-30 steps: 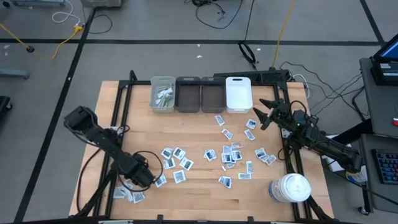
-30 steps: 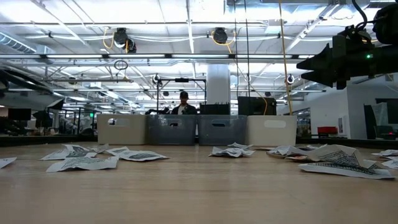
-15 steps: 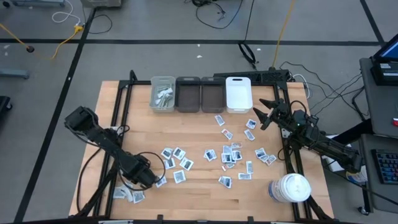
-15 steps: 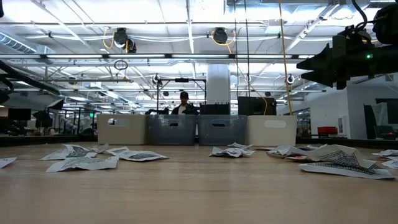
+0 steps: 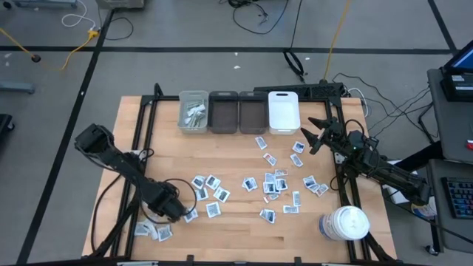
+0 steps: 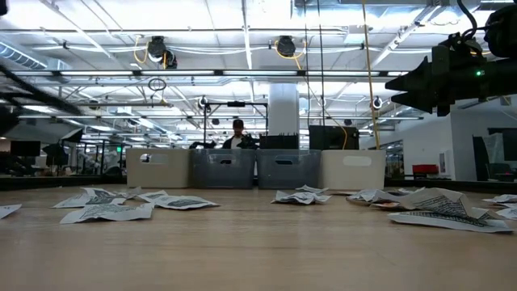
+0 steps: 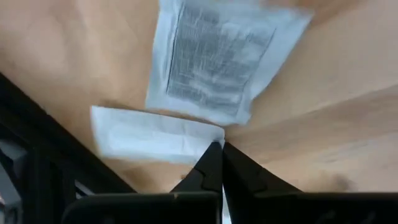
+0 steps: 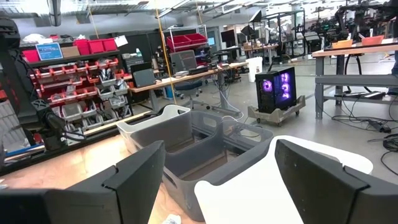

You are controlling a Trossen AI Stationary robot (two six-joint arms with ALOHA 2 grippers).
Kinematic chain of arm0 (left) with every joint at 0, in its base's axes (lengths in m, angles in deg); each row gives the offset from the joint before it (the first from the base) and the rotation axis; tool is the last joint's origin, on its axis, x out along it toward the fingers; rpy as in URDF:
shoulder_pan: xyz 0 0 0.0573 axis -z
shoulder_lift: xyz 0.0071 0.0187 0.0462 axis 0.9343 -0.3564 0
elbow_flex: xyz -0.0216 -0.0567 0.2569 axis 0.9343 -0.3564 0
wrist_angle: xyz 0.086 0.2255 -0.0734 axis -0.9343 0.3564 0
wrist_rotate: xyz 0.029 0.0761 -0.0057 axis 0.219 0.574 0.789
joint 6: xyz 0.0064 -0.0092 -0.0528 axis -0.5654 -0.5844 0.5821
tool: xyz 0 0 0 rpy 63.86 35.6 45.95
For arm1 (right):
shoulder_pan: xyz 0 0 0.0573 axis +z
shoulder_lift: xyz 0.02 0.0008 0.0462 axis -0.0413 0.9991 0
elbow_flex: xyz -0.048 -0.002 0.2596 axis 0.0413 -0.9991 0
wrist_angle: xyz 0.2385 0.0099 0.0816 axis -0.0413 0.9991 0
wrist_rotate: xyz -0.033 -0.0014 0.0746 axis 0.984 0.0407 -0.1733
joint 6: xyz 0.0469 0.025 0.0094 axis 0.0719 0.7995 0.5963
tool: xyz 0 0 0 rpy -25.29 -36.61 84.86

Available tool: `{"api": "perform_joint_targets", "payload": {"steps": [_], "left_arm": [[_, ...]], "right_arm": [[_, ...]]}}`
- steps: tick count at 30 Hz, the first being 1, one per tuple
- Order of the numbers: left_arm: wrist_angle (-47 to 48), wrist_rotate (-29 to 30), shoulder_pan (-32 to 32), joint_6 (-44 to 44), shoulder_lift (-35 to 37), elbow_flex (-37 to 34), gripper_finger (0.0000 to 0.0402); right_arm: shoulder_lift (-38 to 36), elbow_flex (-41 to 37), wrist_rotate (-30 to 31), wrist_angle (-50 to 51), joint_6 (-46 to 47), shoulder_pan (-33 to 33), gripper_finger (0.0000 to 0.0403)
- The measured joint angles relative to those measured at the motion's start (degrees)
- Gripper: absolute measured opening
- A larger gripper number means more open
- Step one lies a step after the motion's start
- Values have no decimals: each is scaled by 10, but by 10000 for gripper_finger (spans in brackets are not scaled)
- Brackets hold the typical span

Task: Pick & Place First Aid Supplies
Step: Put the bandage into the gray bin

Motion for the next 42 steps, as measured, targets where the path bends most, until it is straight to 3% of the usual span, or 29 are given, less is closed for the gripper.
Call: {"api": "perform_joint_targets", "payload": {"steps": [8, 20, 28, 34, 42], "left_arm": [[7, 3, -22, -44, 101, 1, 1], [54, 12, -27, -39, 265, 1, 1], [77, 13, -34, -51, 321, 2, 0], [83, 17, -133, -147, 322, 2, 0], [83, 15, -340, -309, 321, 2, 0]], "right_arm": [[0, 0, 0, 0, 0, 0, 297], [0, 0, 0, 0, 0, 0, 297], [0, 0, 0, 0, 0, 0, 297], [0, 0, 0, 0, 0, 0, 297], [0, 0, 0, 0, 0, 0, 297]]}}
